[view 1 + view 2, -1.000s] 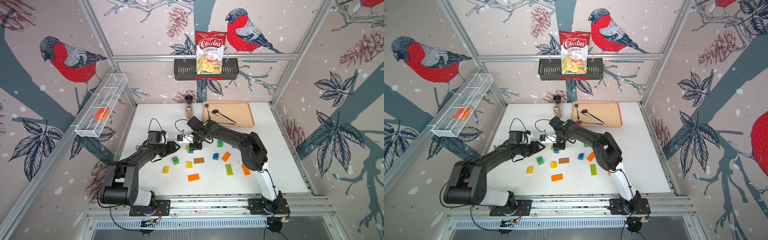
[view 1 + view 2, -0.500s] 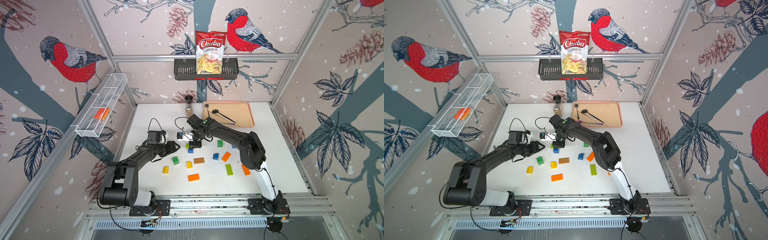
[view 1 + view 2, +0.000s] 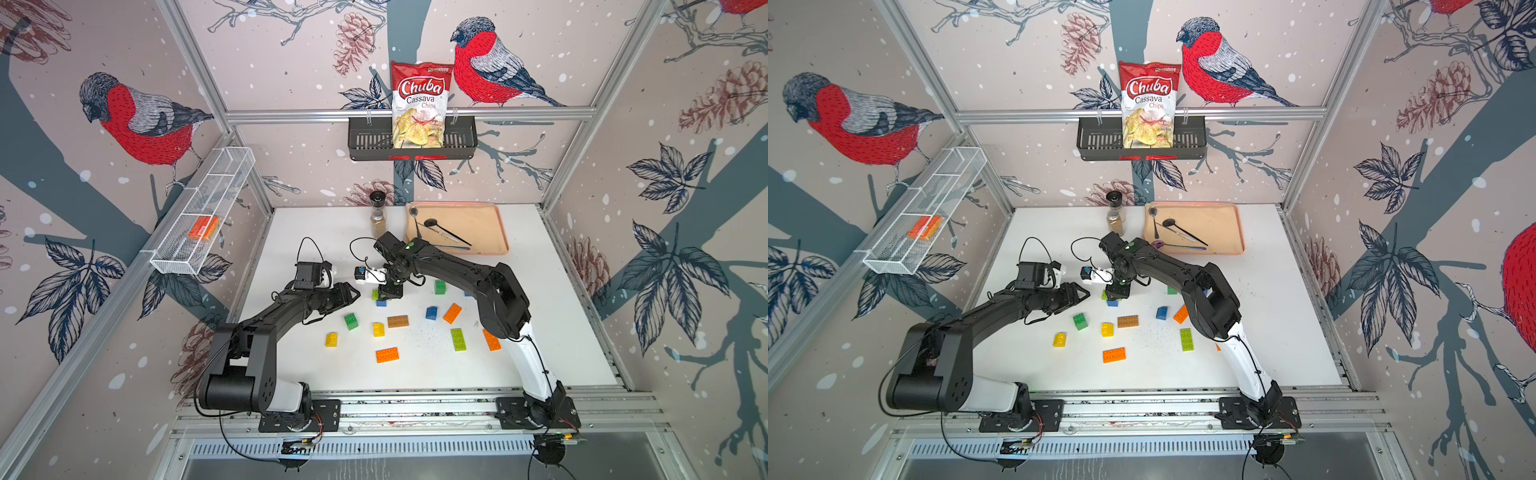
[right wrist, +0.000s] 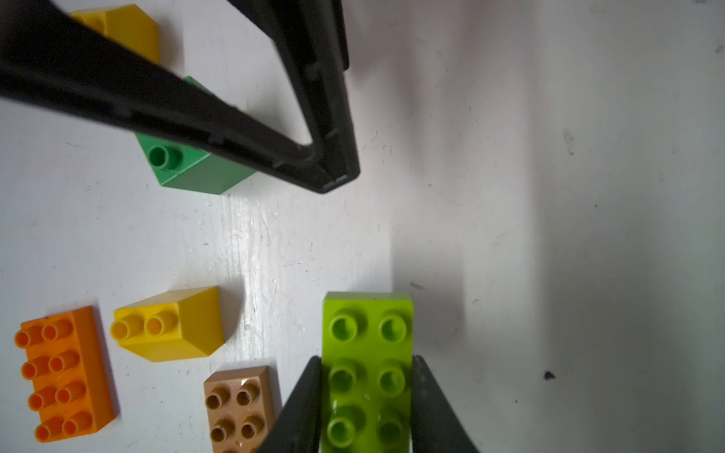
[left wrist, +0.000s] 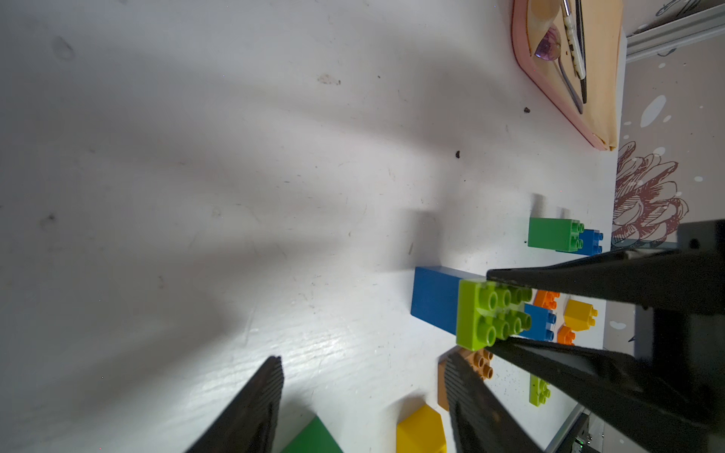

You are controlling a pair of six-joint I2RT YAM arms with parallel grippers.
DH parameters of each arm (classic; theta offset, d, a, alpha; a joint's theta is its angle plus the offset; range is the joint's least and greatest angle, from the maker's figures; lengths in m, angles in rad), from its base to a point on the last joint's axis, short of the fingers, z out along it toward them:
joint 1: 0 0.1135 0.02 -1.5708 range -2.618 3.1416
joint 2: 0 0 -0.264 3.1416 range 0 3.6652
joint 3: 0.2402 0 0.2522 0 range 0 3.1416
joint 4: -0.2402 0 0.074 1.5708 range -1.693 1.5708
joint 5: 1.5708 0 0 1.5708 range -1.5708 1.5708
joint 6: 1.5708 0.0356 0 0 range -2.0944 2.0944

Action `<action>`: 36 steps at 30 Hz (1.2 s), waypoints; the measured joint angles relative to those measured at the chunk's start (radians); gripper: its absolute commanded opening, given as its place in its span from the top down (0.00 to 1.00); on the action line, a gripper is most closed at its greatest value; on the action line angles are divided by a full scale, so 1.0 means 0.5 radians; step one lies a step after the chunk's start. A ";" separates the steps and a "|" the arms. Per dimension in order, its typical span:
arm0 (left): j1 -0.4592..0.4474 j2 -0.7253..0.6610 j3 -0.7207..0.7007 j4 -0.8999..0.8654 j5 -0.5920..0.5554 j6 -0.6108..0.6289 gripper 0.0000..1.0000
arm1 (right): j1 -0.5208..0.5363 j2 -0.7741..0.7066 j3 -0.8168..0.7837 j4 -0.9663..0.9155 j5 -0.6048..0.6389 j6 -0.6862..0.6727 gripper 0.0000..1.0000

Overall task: Assemble a fork with lego
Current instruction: Assemble the lego brick with the lego brick.

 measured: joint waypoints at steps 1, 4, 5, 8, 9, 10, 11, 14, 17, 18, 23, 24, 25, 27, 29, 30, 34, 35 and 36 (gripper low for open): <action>0.000 0.001 0.000 -0.001 0.000 0.000 0.34 | 0.000 0.002 -0.005 0.005 -0.005 -0.002 0.74; 0.000 0.006 -0.001 0.000 0.000 0.000 0.34 | -0.002 0.002 -0.021 0.025 -0.016 -0.009 0.74; 0.000 0.007 -0.001 0.000 0.000 0.000 0.34 | -0.003 0.002 -0.025 0.037 -0.024 -0.010 0.74; 0.000 0.008 -0.001 0.000 0.001 0.000 0.34 | 0.001 0.001 -0.040 0.060 -0.021 -0.011 0.74; 0.000 0.008 -0.001 0.001 0.001 0.000 0.33 | 0.004 0.002 -0.047 0.069 -0.013 -0.018 0.74; 0.000 0.008 -0.001 0.000 0.001 0.000 0.33 | 0.005 0.002 -0.052 0.073 -0.009 -0.017 0.74; 0.000 0.008 -0.001 0.001 0.001 0.000 0.33 | 0.006 0.002 -0.059 0.082 -0.008 -0.017 0.74; 0.000 0.008 -0.001 0.001 0.000 0.000 0.33 | 0.008 0.002 -0.076 0.096 -0.007 -0.027 0.74; 0.000 0.008 -0.001 0.001 0.000 0.000 0.34 | 0.008 -0.001 -0.101 0.098 -0.008 -0.054 0.74; 0.000 0.008 -0.001 0.001 0.000 0.000 0.33 | 0.008 -0.002 -0.108 0.103 -0.008 -0.055 0.74; 0.000 0.018 0.006 -0.001 0.001 0.000 0.33 | 0.008 0.024 -0.101 0.111 -0.011 -0.055 0.74; 0.000 0.018 0.008 0.000 0.001 0.001 0.33 | 0.005 0.017 -0.103 0.116 -0.018 -0.052 0.74; 0.000 0.018 0.010 0.000 0.001 0.001 0.33 | 0.002 -0.001 -0.110 0.125 -0.027 -0.047 0.74; 0.000 0.016 0.012 -0.001 0.000 0.001 0.33 | -0.009 -0.040 -0.143 0.163 -0.044 -0.040 0.73; 0.000 0.014 0.013 0.000 0.001 0.002 0.33 | -0.013 -0.066 -0.155 0.140 -0.031 -0.040 0.73; 0.000 0.014 0.013 -0.001 0.001 0.002 0.33 | -0.016 -0.079 -0.156 0.117 -0.019 -0.040 0.73; 0.000 0.005 0.013 -0.001 0.001 0.001 0.33 | -0.021 -0.132 -0.163 0.121 -0.032 -0.040 0.73; 0.000 0.001 0.014 -0.001 0.001 0.001 0.33 | -0.018 -0.148 -0.172 0.131 -0.040 -0.040 0.72; 0.000 -0.002 0.015 -0.001 0.001 0.001 0.33 | -0.015 -0.163 -0.188 0.147 -0.048 -0.041 0.72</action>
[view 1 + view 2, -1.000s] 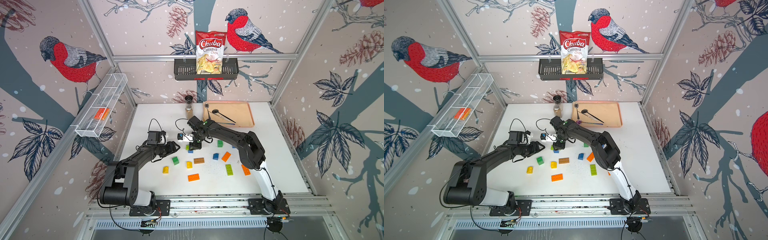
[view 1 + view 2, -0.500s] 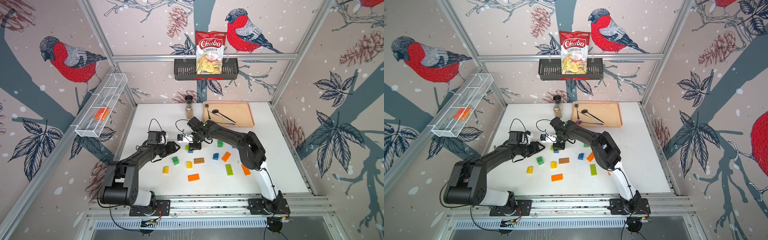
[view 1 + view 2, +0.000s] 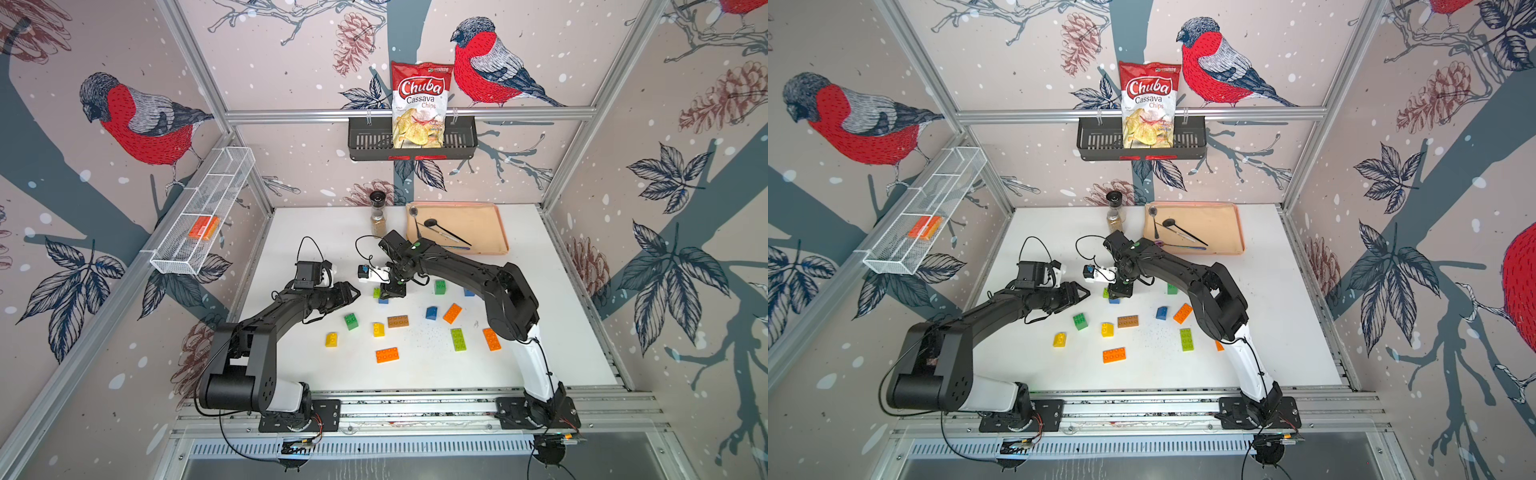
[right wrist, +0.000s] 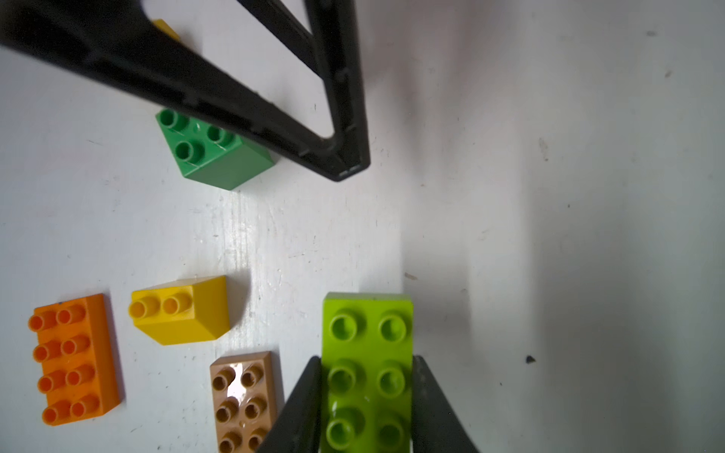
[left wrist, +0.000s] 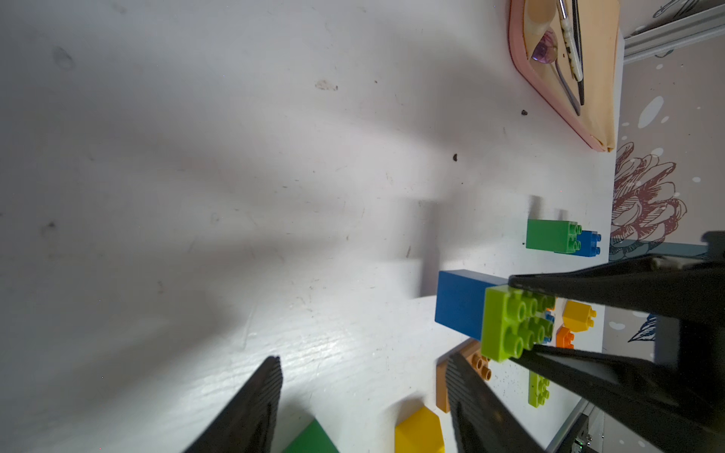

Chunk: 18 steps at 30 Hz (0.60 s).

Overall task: Assemble a fork with lego
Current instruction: Assemble the lego brick with the lego brick.

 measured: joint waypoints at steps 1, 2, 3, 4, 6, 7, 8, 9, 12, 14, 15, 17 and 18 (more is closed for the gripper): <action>0.000 -0.001 0.003 0.000 0.000 0.000 0.33 | 0.005 -0.011 -0.014 0.012 -0.006 0.000 0.71; 0.000 -0.002 0.008 -0.001 -0.001 0.000 0.33 | 0.007 -0.019 -0.027 0.020 -0.012 -0.001 0.71; 0.000 -0.003 0.013 -0.001 -0.001 0.000 0.33 | 0.008 -0.021 -0.035 0.024 -0.014 -0.005 0.71; 0.000 -0.003 0.015 0.000 -0.001 0.000 0.33 | 0.013 -0.021 -0.039 0.031 -0.014 -0.007 0.71; 0.000 -0.005 0.018 -0.001 -0.001 0.000 0.33 | 0.021 -0.021 -0.046 0.049 -0.014 -0.007 0.72; 0.000 -0.005 0.018 -0.001 -0.001 0.000 0.33 | 0.024 -0.021 -0.050 0.060 -0.013 -0.007 0.71; 0.000 -0.007 0.018 -0.001 -0.001 0.000 0.33 | 0.031 -0.021 -0.062 0.076 -0.012 -0.008 0.71; 0.000 -0.008 0.019 -0.001 0.000 0.000 0.33 | 0.037 -0.021 -0.078 0.090 -0.012 -0.010 0.71; 0.000 -0.008 0.020 -0.002 0.000 0.000 0.33 | 0.057 -0.017 -0.126 0.117 0.007 -0.021 0.71; 0.000 -0.008 0.020 -0.001 0.000 0.000 0.33 | 0.072 -0.005 -0.131 0.122 0.034 -0.021 0.71; 0.000 -0.008 0.020 -0.001 0.000 0.000 0.33 | 0.079 0.002 -0.130 0.126 0.043 -0.022 0.70; 0.000 -0.008 0.020 -0.001 0.001 0.000 0.32 | 0.090 0.014 -0.121 0.142 0.060 -0.021 0.68; 0.000 -0.008 0.020 -0.001 0.004 0.000 0.32 | 0.092 0.014 -0.120 0.151 0.063 -0.021 0.66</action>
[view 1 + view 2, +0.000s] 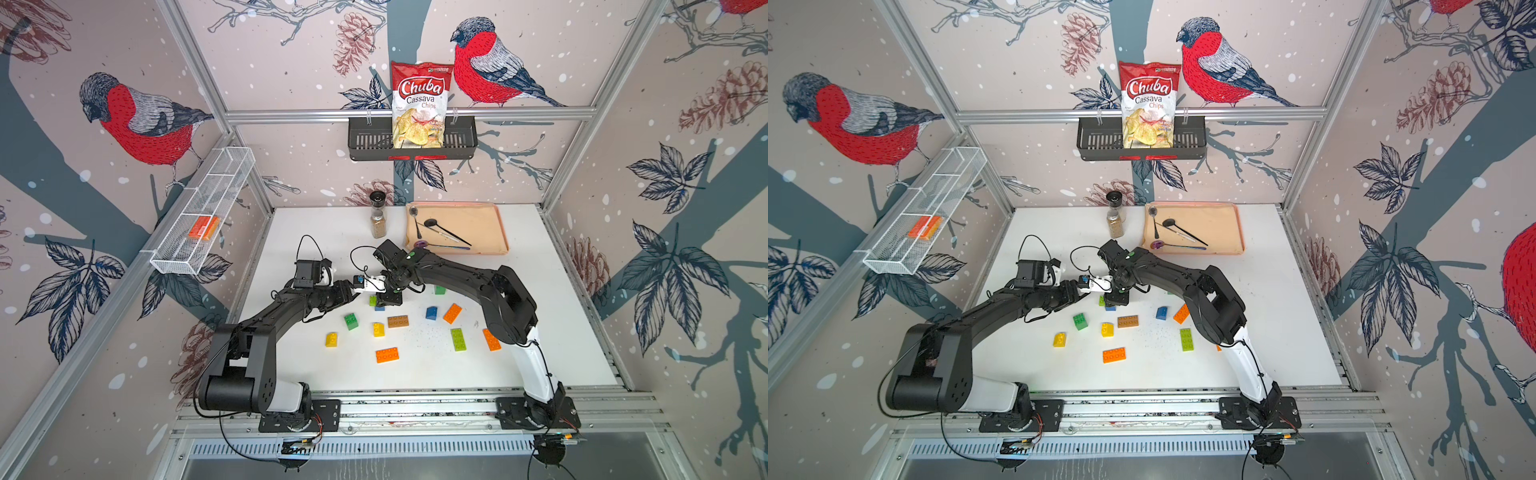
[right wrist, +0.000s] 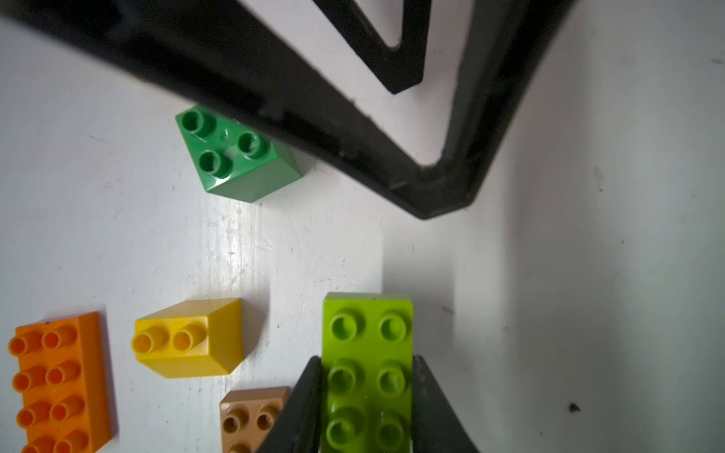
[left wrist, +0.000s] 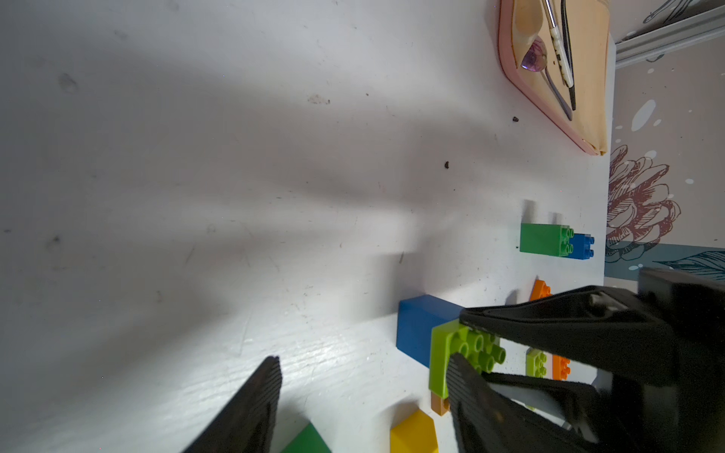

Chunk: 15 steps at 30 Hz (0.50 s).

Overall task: Assemble a fork with lego
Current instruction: Assemble the lego brick with the lego brick.

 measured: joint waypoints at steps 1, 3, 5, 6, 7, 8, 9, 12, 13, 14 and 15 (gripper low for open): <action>0.000 0.000 0.000 0.000 0.010 0.000 0.31 | 0.005 0.000 0.000 0.007 0.002 0.000 0.64; 0.000 0.001 0.000 0.000 0.024 0.000 0.30 | 0.008 0.000 0.000 0.012 0.015 0.002 0.58; 0.000 0.001 0.000 0.000 0.033 0.000 0.28 | 0.011 0.000 0.003 0.012 0.027 0.002 0.54; 0.000 0.002 0.000 0.000 0.038 0.001 0.28 | 0.012 0.000 0.007 0.011 0.028 0.003 0.52; 0.000 0.002 0.000 0.000 0.042 0.001 0.27 | 0.014 0.000 0.011 0.013 0.027 0.008 0.50; 0.000 0.002 0.000 0.000 0.051 0.001 0.26 | 0.014 -0.002 0.013 0.014 0.027 0.009 0.48; 0.000 0.002 0.000 0.001 0.063 0.001 0.25 | 0.014 -0.004 0.013 0.014 0.026 0.012 0.46; 0.001 0.001 -0.008 0.018 0.101 0.002 0.24 | 0.010 -0.031 0.013 0.012 0.010 0.017 0.44; 0.001 0.000 -0.011 0.027 0.114 0.002 0.24 | 0.005 -0.044 0.013 0.012 0.000 0.019 0.43; 0.001 -0.003 -0.014 0.034 0.131 0.002 0.24 | 0.004 -0.062 0.011 0.014 -0.007 0.024 0.43; 0.001 -0.007 -0.018 0.040 0.140 0.002 0.24 | -0.001 -0.081 0.000 0.021 -0.011 0.035 0.43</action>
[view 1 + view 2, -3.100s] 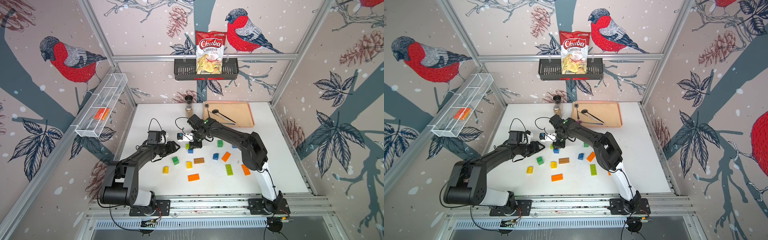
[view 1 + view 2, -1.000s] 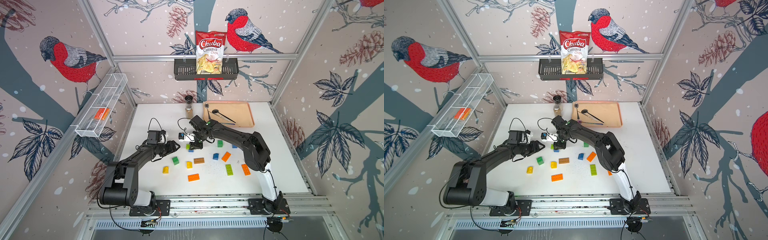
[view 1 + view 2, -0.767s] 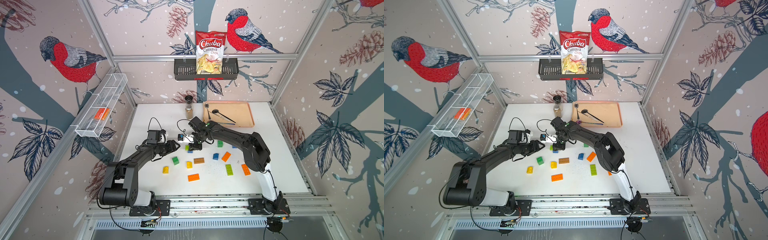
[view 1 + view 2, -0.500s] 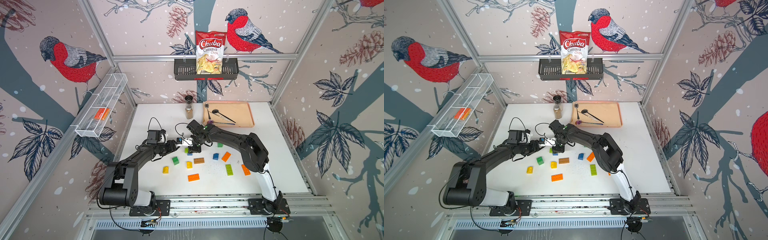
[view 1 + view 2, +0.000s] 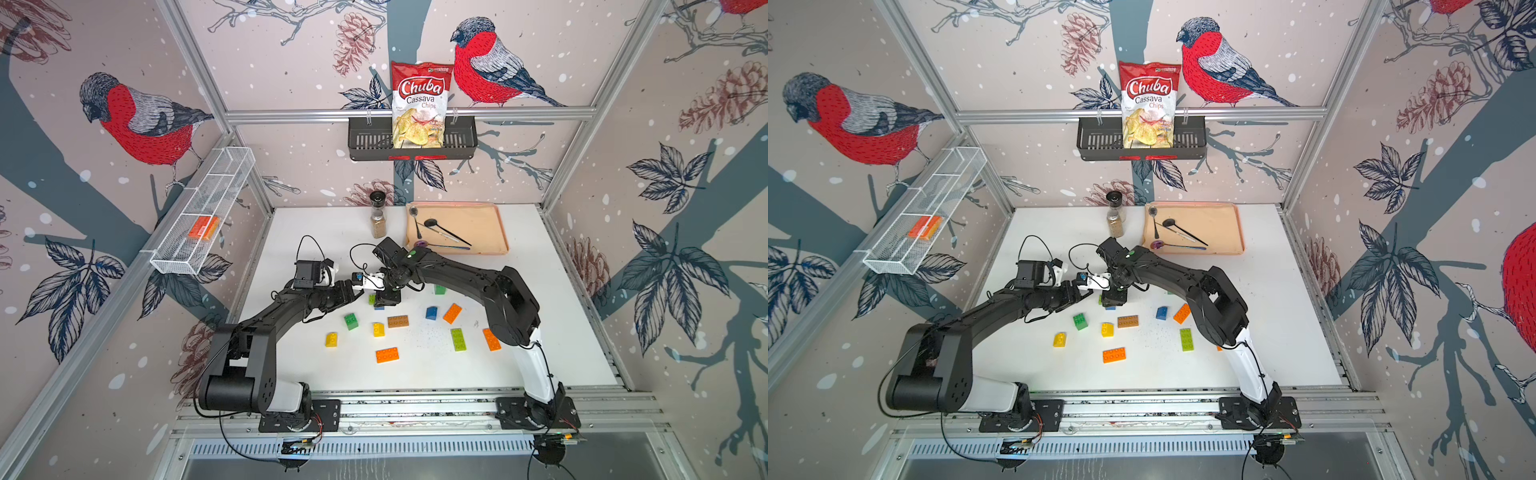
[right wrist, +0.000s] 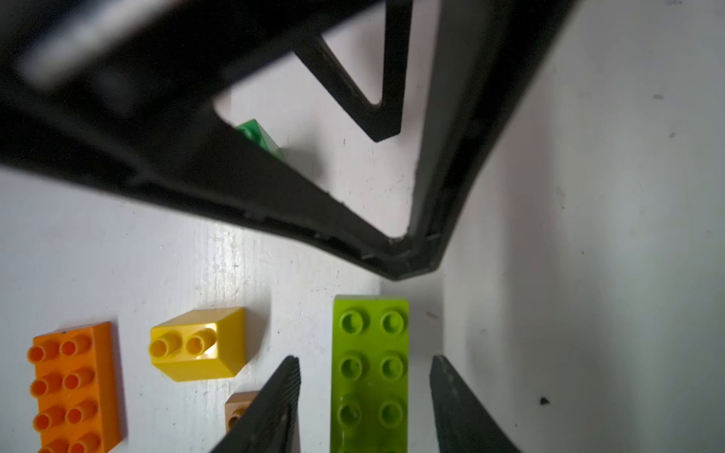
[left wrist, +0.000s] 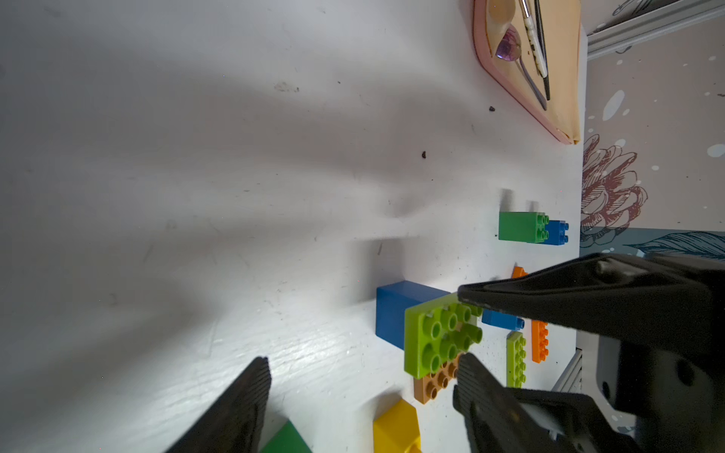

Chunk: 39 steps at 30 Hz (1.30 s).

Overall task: Assemble a fork with lego
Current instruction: Assemble the lego brick with the lego brick, then pick up the lego brick from the center of the board.

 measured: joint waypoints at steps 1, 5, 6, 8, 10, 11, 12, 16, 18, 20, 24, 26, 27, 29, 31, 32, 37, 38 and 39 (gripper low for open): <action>0.000 -0.007 -0.008 0.008 0.014 -0.001 0.24 | -0.008 -0.034 -0.026 0.011 -0.006 0.018 0.43; 0.000 -0.033 -0.033 0.023 0.069 -0.012 0.26 | -0.051 -0.207 -0.185 0.069 -0.011 0.026 0.44; 0.000 -0.038 -0.036 0.028 0.082 -0.013 0.27 | -0.062 -0.249 -0.224 0.085 -0.013 0.027 0.44; 0.000 -0.054 -0.051 0.053 0.111 -0.019 0.28 | -0.081 -0.341 -0.325 0.119 -0.008 0.031 0.44; 0.000 -0.068 -0.070 0.066 0.129 -0.056 0.29 | -0.085 -0.407 -0.421 0.144 -0.002 0.035 0.44; -0.001 -0.075 -0.082 0.072 0.140 -0.057 0.30 | -0.085 -0.439 -0.480 0.150 0.004 0.038 0.44; -0.001 -0.080 -0.089 0.078 0.143 -0.064 0.30 | -0.085 -0.463 -0.526 0.156 0.004 0.046 0.44; -0.024 -0.093 -0.118 0.120 0.153 -0.114 0.32 | -0.074 -0.558 -0.748 0.182 0.030 0.101 0.45; -0.045 -0.093 -0.132 0.143 0.153 -0.125 0.33 | -0.061 -0.603 -0.849 0.221 0.034 0.130 0.45; -0.060 -0.092 -0.140 0.175 0.153 -0.160 0.33 | -0.045 -0.625 -0.922 0.259 0.034 0.146 0.45; -0.066 -0.068 -0.150 0.214 0.152 -0.182 0.33 | -0.028 -0.591 -0.958 0.316 0.035 0.179 0.44; -0.068 -0.062 -0.152 0.223 0.152 -0.208 0.33 | -0.022 -0.554 -0.955 0.351 0.034 0.182 0.44; -0.068 -0.058 -0.153 0.235 0.151 -0.209 0.33 | -0.019 -0.534 -0.954 0.361 0.032 0.182 0.44; -0.068 -0.052 -0.154 0.259 0.150 -0.211 0.33 | -0.018 -0.505 -0.951 0.368 0.025 0.181 0.44; -0.067 -0.046 -0.154 0.268 0.151 -0.211 0.34 | -0.015 -0.478 -0.944 0.371 0.021 0.176 0.44; -0.066 -0.043 -0.155 0.268 0.151 -0.214 0.33 | -0.011 -0.467 -0.940 0.375 0.018 0.174 0.43; -0.034 -0.027 -0.176 0.291 0.153 -0.220 0.33 | 0.020 -0.417 -0.925 0.393 0.000 0.165 0.44; -0.027 -0.026 -0.177 0.292 0.153 -0.220 0.33 | 0.021 -0.407 -0.920 0.397 -0.004 0.159 0.44; -0.024 -0.024 -0.179 0.300 0.153 -0.220 0.33 | 0.023 -0.394 -0.910 0.400 -0.007 0.153 0.45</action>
